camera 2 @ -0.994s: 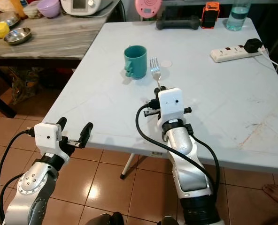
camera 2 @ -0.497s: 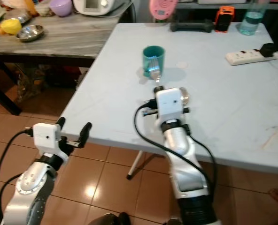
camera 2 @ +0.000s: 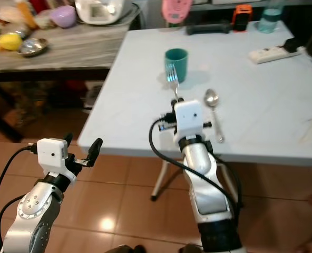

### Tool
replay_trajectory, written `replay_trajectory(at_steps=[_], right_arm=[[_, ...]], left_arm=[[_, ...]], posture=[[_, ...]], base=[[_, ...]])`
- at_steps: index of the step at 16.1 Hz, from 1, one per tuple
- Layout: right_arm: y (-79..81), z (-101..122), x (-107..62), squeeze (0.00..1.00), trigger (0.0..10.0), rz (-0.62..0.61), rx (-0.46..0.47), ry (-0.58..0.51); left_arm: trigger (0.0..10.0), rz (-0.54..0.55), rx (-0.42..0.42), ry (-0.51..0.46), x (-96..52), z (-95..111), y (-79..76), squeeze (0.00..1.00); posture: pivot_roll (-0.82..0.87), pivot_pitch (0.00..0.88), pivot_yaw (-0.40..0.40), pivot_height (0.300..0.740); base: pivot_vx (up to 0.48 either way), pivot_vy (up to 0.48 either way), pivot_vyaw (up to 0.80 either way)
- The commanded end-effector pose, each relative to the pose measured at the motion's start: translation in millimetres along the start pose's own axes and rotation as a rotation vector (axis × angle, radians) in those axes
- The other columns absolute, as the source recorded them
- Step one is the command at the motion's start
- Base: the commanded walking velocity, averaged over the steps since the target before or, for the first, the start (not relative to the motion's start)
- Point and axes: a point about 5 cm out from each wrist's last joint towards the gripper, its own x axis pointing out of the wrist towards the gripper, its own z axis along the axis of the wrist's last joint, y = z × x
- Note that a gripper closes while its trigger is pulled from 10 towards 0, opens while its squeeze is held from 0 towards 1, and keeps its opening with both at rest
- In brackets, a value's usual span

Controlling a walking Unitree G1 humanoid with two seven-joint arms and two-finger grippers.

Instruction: Setting the table

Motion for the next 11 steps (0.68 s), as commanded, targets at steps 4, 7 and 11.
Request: replay_trajectory(at_steps=[4,7,11], right_arm=[[-1.7,-4.0,-1.6,0.00,10.0,-0.010,0.002,0.009],[-4.1,-4.6,-0.8,0.00,10.0,-0.024,-0.003,0.010],[-7.4,-6.9,-2.1,0.00,10.0,-0.034,-0.014,0.018]], left_arm=[[10.0,-0.005,0.025,0.005,-0.9,-1.1,1.2,0.00],[10.0,-0.004,0.027,-0.002,0.6,0.5,1.3,0.00],[10.0,-0.009,0.024,0.003,-0.9,-1.2,-1.0,0.00]], posture=[[-0.14,0.140,0.143,0.740],[-0.14,0.139,0.142,0.740],[-0.14,0.147,0.145,0.740]], base=[[0.000,0.370,0.00],[0.000,0.381,0.00],[0.000,0.382,0.00]])
